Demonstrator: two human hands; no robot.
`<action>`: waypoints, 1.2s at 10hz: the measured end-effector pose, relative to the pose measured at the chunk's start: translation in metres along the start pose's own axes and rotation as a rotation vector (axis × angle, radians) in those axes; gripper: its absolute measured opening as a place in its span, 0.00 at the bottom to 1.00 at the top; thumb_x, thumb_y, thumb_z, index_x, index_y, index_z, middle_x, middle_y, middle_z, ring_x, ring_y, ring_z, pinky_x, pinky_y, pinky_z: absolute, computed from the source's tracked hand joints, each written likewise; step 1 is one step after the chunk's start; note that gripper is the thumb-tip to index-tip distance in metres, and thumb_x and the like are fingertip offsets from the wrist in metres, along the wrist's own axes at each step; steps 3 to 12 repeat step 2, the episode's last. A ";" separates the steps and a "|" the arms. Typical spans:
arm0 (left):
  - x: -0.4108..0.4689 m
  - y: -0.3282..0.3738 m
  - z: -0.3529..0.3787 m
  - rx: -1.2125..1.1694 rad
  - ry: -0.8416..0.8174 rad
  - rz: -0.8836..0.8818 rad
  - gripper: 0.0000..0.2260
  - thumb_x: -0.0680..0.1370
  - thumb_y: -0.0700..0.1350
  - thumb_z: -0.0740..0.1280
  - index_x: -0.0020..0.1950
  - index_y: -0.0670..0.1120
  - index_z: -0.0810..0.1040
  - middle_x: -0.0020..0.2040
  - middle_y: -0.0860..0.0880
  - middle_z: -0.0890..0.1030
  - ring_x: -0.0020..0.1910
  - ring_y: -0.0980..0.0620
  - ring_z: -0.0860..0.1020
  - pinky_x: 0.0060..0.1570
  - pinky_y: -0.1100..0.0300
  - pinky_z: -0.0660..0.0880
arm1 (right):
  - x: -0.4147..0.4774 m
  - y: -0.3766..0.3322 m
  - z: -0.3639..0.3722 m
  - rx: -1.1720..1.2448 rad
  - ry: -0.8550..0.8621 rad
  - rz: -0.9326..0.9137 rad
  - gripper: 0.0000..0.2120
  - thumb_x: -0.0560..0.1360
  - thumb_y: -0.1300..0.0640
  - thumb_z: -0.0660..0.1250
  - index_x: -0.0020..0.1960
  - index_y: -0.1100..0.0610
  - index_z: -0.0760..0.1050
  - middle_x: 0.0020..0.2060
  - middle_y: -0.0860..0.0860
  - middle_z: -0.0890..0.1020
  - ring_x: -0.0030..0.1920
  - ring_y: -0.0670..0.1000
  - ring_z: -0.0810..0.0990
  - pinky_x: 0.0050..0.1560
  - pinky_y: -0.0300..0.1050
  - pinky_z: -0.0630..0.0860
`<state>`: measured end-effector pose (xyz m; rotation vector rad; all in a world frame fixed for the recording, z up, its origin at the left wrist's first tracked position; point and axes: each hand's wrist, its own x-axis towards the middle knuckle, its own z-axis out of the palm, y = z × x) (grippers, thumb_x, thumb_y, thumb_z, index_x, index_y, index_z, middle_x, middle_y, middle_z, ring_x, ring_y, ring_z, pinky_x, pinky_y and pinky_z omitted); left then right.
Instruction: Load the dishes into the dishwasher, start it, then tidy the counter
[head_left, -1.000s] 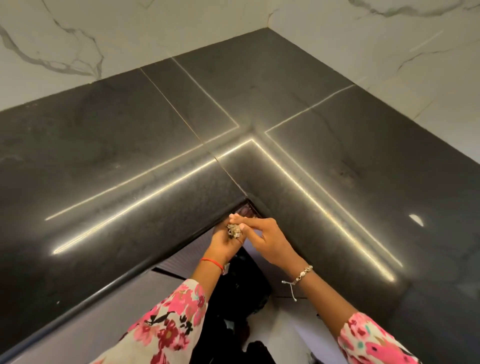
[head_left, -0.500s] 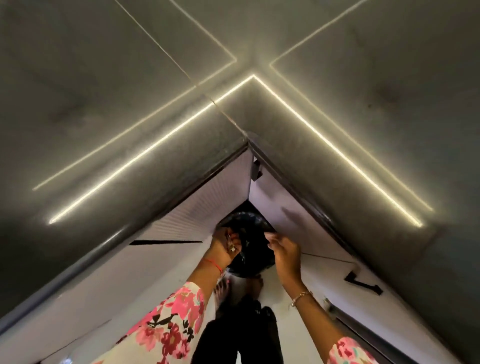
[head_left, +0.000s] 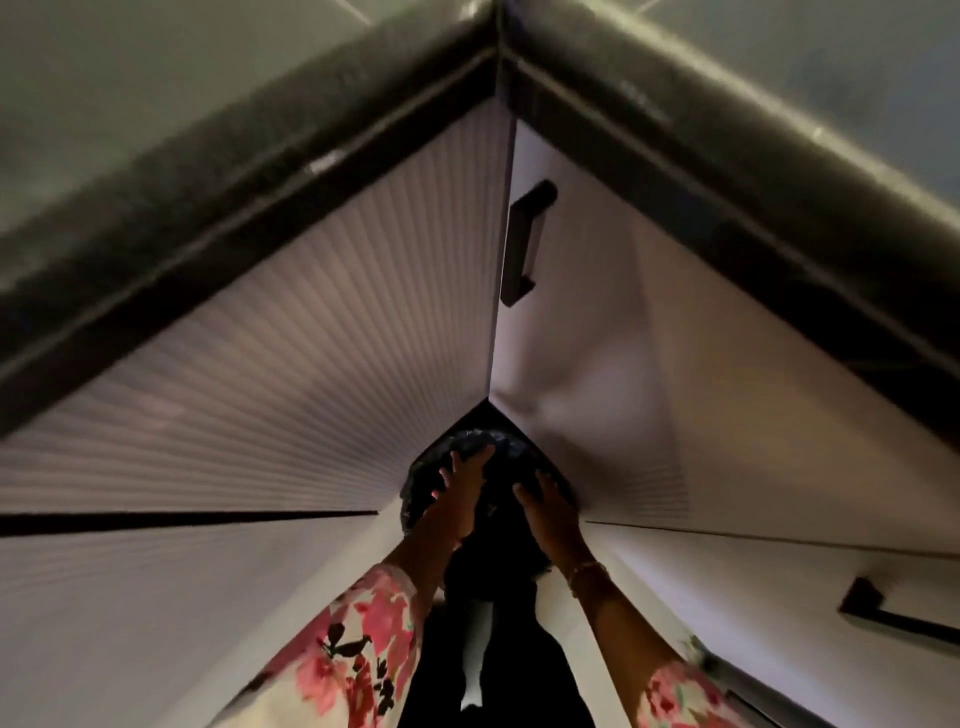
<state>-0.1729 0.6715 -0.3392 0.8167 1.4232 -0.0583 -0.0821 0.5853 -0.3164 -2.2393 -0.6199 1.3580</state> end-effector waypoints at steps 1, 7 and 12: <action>-0.037 0.025 -0.004 0.330 0.038 0.096 0.35 0.73 0.62 0.62 0.76 0.51 0.56 0.77 0.44 0.55 0.75 0.39 0.53 0.72 0.41 0.54 | -0.022 -0.031 -0.018 -0.218 -0.047 -0.076 0.30 0.80 0.47 0.56 0.75 0.61 0.55 0.74 0.58 0.59 0.75 0.55 0.57 0.74 0.48 0.54; -0.039 0.029 -0.010 0.425 0.077 0.169 0.35 0.68 0.63 0.64 0.70 0.47 0.67 0.69 0.43 0.70 0.68 0.41 0.67 0.66 0.45 0.66 | -0.035 -0.052 -0.032 -0.342 -0.057 -0.178 0.34 0.78 0.41 0.51 0.74 0.65 0.55 0.74 0.60 0.59 0.74 0.56 0.58 0.74 0.46 0.54; -0.039 0.029 -0.010 0.425 0.077 0.169 0.35 0.68 0.63 0.64 0.70 0.47 0.67 0.69 0.43 0.70 0.68 0.41 0.67 0.66 0.45 0.66 | -0.035 -0.052 -0.032 -0.342 -0.057 -0.178 0.34 0.78 0.41 0.51 0.74 0.65 0.55 0.74 0.60 0.59 0.74 0.56 0.58 0.74 0.46 0.54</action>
